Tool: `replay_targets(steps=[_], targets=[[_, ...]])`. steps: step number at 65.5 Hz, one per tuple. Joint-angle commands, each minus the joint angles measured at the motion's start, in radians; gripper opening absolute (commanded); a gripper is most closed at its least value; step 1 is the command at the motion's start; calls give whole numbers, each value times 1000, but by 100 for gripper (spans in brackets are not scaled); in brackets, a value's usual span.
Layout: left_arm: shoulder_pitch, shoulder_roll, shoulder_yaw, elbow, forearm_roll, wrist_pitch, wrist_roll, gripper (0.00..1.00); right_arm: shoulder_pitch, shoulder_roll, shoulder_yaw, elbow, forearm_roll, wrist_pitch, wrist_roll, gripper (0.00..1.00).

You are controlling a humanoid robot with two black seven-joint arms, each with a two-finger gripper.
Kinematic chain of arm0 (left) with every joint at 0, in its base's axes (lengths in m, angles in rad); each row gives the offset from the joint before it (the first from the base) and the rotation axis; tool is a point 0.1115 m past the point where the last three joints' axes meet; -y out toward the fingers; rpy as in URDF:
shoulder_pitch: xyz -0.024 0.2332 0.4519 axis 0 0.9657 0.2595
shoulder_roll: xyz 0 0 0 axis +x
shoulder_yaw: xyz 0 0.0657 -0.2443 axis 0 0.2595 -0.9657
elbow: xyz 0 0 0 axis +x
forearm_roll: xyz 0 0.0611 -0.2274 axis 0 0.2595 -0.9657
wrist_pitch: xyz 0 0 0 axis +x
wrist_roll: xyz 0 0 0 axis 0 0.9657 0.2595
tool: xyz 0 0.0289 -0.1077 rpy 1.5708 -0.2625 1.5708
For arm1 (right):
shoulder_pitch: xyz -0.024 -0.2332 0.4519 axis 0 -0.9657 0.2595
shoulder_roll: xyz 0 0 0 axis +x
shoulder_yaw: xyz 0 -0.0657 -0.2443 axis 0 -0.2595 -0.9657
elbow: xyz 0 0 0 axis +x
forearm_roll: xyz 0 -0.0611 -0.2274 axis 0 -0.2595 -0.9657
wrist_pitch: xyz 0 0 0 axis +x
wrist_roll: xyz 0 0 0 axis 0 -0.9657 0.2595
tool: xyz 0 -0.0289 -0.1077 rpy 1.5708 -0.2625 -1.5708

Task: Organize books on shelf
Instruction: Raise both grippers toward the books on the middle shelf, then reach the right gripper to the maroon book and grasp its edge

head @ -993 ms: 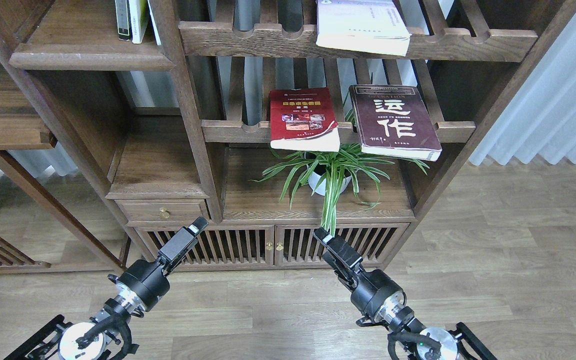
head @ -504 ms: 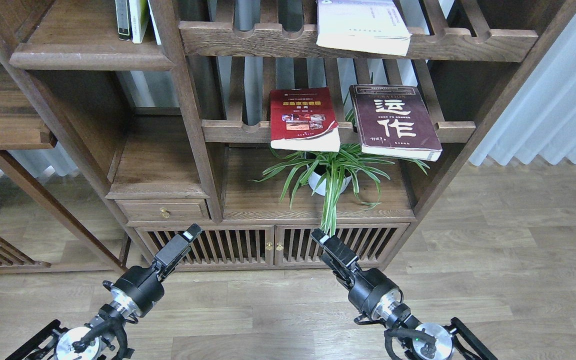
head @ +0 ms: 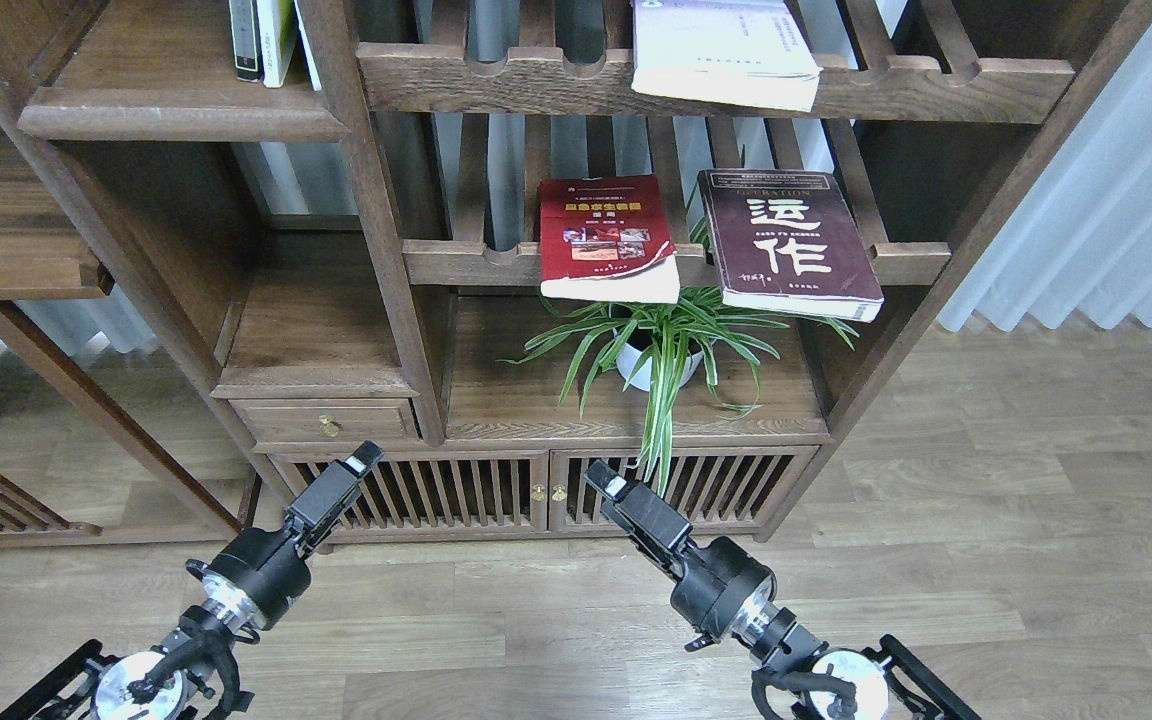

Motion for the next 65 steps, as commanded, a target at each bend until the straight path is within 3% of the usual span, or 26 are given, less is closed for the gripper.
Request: replay_targets(steps=[1,15,36,65], targets=[[11,11,-14,1,0,0,-1,100,60,0,0,-42,1,-9,-1,99],[22,19,-34,31,0,0,-6,100,226,0,24,-258,14,-11,2,99],[21,22,-44,50,-1,0,-6,100,246,0,136,-276,14,-29,15,99],[35,45,-123,50,-3,0,-4,100,244,-37,118,-267,20,-17,4,99]])
